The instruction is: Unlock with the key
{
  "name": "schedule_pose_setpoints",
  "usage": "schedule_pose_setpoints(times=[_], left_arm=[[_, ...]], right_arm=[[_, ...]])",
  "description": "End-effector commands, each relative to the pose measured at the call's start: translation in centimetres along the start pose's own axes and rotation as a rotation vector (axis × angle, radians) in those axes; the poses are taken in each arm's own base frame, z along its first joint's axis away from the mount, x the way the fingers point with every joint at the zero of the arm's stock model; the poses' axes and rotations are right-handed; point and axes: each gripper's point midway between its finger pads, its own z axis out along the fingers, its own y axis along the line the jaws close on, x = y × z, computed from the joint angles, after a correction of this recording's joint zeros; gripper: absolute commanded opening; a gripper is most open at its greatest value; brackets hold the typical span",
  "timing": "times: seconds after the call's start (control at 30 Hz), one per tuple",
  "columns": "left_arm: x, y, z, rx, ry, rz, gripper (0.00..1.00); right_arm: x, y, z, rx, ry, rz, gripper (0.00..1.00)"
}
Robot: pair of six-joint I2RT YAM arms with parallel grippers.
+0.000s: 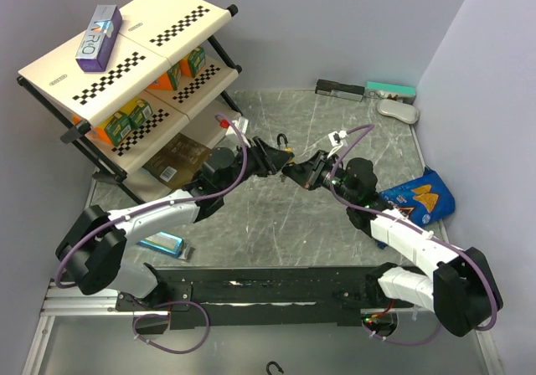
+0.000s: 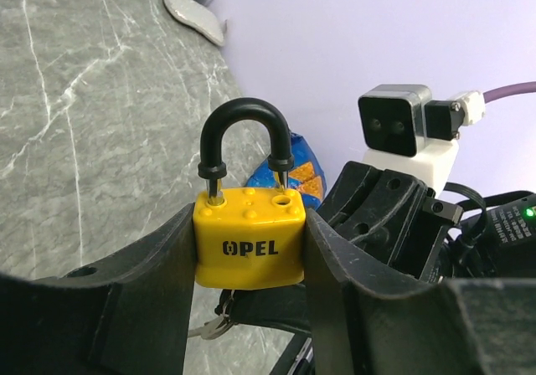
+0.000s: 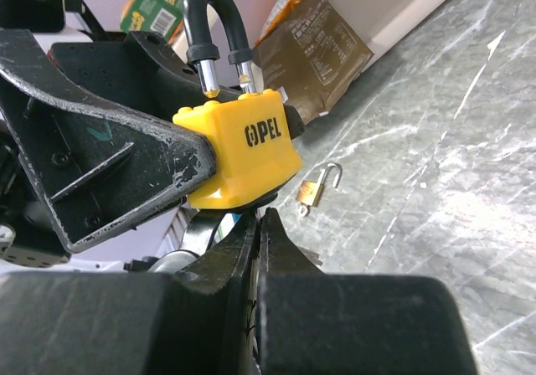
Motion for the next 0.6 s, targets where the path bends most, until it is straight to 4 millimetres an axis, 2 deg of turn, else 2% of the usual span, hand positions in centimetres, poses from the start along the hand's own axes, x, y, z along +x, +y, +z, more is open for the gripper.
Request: schedule_pose_setpoints(times=[0.0,0.03,0.07,0.1,0.17,0.23,0.3,0.4,0.47,0.57], left_arm=[[5.0,-3.7,-1.7,0.106,0.234,0.025,0.01],[4.9,-3.1,-1.4,0.075,0.236,0.054,0.01],[5.5,-0.9,-1.3,-0.033,0.257,0.067,0.01],[4.6,-0.8,-0.8,-0.052,0.241,0.080,0.01],[4.4,0.5,-0.6,-0.097,0.252,0.103,0.01],[3.3,1.1,-0.3,-0.115,0.236,0.097,0.01],[2.0,2.4,-0.1,-0.134,0.226,0.065,0.01],[0.7,5.0,0.2,-0.200,0.214,0.065,0.01],[-0.3,6.6,0.5,-0.238,0.199,0.085,0.01],[-0.9,7.4,0.6,-0.254,0.194,0.105,0.01]], right_arm=[[-8.1,1.6,-0.4,0.003,-0.291,-0.135,0.00],[-7.9,1.6,-0.5,0.006,-0.281,-0.146,0.00],[-7.3,0.9,-0.6,0.031,-0.258,-0.156,0.03],[-6.9,0.6,-0.6,0.038,-0.243,-0.161,0.11],[-5.4,-0.4,-0.7,0.069,-0.185,-0.170,0.18],[-4.1,-1.2,-0.8,0.096,-0.140,-0.168,0.28],[-2.4,-2.9,-1.1,0.159,-0.084,-0.158,0.39],[-0.6,-4.4,-1.9,0.198,-0.037,-0.143,0.51],[0.2,-4.8,-2.5,0.213,-0.020,-0.146,0.54],[0.6,-5.0,-3.2,0.223,-0.013,-0.158,0.58]])
